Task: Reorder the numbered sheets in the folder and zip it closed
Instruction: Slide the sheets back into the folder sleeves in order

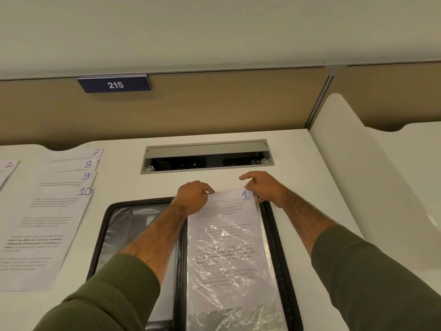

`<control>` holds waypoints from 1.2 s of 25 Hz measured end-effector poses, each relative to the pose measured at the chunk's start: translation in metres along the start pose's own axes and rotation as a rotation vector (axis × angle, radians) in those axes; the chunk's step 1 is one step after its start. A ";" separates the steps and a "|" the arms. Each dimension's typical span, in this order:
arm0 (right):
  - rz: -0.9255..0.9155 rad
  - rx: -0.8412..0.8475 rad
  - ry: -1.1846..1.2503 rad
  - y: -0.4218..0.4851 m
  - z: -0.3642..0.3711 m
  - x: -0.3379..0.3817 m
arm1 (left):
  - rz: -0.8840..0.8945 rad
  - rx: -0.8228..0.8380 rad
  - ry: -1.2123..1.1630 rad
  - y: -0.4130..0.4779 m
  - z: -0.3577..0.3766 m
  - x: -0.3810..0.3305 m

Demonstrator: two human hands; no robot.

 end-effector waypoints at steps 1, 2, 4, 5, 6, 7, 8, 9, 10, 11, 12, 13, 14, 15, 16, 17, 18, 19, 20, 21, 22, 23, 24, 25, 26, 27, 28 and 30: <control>-0.013 0.004 -0.043 -0.001 0.001 0.002 | 0.010 0.001 -0.003 -0.003 0.002 -0.001; -0.021 0.007 -0.079 -0.003 0.002 0.003 | 0.018 -0.002 -0.010 -0.006 0.004 -0.002; -0.020 0.019 -0.133 -0.006 0.003 0.003 | 0.025 -0.019 -0.017 -0.011 0.009 -0.002; -0.013 0.029 -0.152 -0.008 0.004 0.003 | 0.024 -0.031 -0.013 -0.013 0.011 -0.002; -0.002 0.044 -0.170 -0.010 0.006 0.001 | 0.026 -0.037 -0.003 -0.014 0.013 -0.001; 0.010 0.059 -0.185 -0.012 0.008 0.000 | 0.031 -0.036 0.016 -0.016 0.015 -0.001; 0.023 0.074 -0.198 -0.014 0.011 -0.002 | 0.034 -0.027 0.036 -0.018 0.018 0.000; 0.033 0.089 -0.207 -0.016 0.013 -0.003 | 0.032 -0.011 0.054 -0.019 0.020 0.000; 0.043 0.103 -0.209 -0.018 0.014 -0.005 | 0.030 0.004 0.068 -0.020 0.022 0.000; 0.054 0.110 -0.198 -0.019 0.015 -0.007 | 0.029 0.015 0.076 -0.021 0.023 -0.001; 0.064 0.107 -0.173 -0.021 0.016 -0.008 | 0.030 0.024 0.079 -0.022 0.024 -0.002; 0.073 0.098 -0.137 -0.024 0.015 -0.009 | 0.030 0.032 0.081 -0.022 0.025 -0.004; 0.086 0.085 -0.087 -0.026 0.015 -0.011 | 0.028 0.041 0.086 -0.023 0.026 -0.006; 0.102 0.072 -0.027 -0.030 0.015 -0.013 | 0.027 0.050 0.093 -0.024 0.028 -0.008; 0.122 0.059 0.034 -0.034 0.015 -0.016 | 0.028 0.051 0.100 -0.027 0.030 -0.009; 0.142 0.047 0.092 -0.039 0.015 -0.018 | 0.035 0.033 0.101 -0.029 0.031 -0.011; 0.159 0.036 0.142 -0.046 0.016 -0.021 | 0.046 -0.010 0.093 -0.033 0.033 -0.013; 0.169 0.025 0.182 -0.053 0.017 -0.024 | 0.052 -0.073 0.071 -0.038 0.034 -0.014; 0.176 0.010 0.217 -0.062 0.018 -0.027 | 0.047 -0.149 0.031 -0.047 0.035 -0.015; 0.180 -0.002 0.253 -0.071 0.019 -0.031 | 0.031 -0.221 -0.025 -0.060 0.037 -0.015; 0.184 -0.014 0.292 -0.081 0.020 -0.037 | 0.013 -0.276 -0.081 -0.075 0.041 -0.013; 0.185 -0.021 0.334 -0.090 0.022 -0.044 | -0.002 -0.309 -0.115 -0.092 0.050 -0.009; 0.187 -0.034 0.367 -0.101 0.023 -0.052 | -0.011 -0.321 -0.121 -0.112 0.062 -0.005; 0.191 -0.045 0.390 -0.112 0.025 -0.061 | -0.017 -0.317 -0.105 -0.134 0.077 0.001; 0.201 -0.050 0.400 -0.124 0.029 -0.071 | -0.034 -0.308 -0.082 -0.155 0.092 0.007; 0.216 -0.045 0.398 -0.137 0.035 -0.081 | -0.063 -0.297 -0.055 -0.176 0.106 0.012; 0.230 -0.032 0.400 -0.151 0.042 -0.088 | -0.091 -0.277 -0.016 -0.192 0.119 0.016; 0.247 0.010 0.423 -0.176 0.056 -0.099 | -0.097 -0.230 0.085 -0.208 0.136 0.014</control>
Point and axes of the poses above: each hand's wrist, its own y-axis towards the middle knuckle, its own z-axis out of the palm, x = y × z, the point moved 4 cm from there along y, towards the middle knuckle
